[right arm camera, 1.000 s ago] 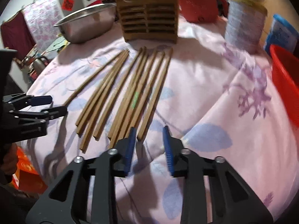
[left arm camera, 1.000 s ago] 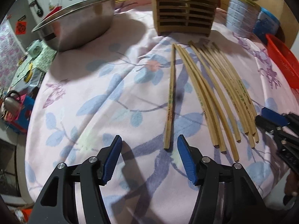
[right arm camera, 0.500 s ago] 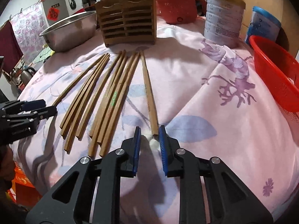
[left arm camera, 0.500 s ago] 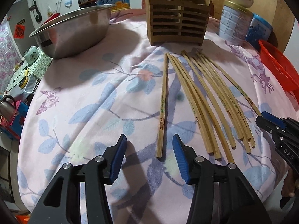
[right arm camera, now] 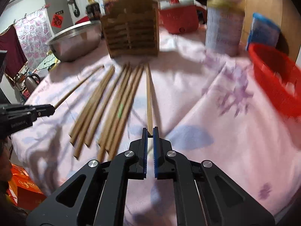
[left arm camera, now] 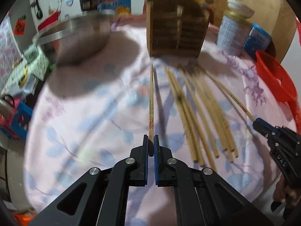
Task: Organize utensils
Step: 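Lift the left tool's chopstick into the wooden holder and open while the right tool does likewise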
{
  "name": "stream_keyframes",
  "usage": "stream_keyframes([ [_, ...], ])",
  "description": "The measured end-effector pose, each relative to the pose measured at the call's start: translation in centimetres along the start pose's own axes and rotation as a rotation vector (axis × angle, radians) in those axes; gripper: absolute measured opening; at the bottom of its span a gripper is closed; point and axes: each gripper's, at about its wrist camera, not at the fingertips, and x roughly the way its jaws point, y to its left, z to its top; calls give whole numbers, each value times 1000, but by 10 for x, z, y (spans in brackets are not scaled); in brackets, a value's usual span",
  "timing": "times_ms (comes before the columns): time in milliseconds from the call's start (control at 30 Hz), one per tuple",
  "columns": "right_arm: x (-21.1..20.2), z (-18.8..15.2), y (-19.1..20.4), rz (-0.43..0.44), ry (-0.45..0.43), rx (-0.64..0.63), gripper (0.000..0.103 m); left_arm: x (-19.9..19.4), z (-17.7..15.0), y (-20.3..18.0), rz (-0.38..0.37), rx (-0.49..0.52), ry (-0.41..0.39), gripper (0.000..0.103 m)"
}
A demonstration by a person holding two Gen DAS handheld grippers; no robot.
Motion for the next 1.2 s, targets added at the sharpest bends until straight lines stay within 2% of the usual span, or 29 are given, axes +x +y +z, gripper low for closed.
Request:
stream_keyframes([
  [233,-67,67,-1,8,-238,-16,6,-82,62,8,17,1,-189,6],
  [367,-85,96,-2,20,-345,-7,6,-107,84,5,3,19,-236,6],
  [433,-89,106,0,25,-378,-6,6,-113,91,3,-2,40,-231,6],
  [633,-94,111,2,26,-399,-11,6,-103,85,11,-45,48,-112,6],
  [767,-91,110,2,29,-388,-8,6,-79,74,27,-71,17,-17,6],
  [900,-88,109,4,33,-373,5,6,-76,78,27,-78,18,-7,6],
  [1200,-69,115,0,50,-317,41,6,-66,121,24,-84,4,-52,6],
])
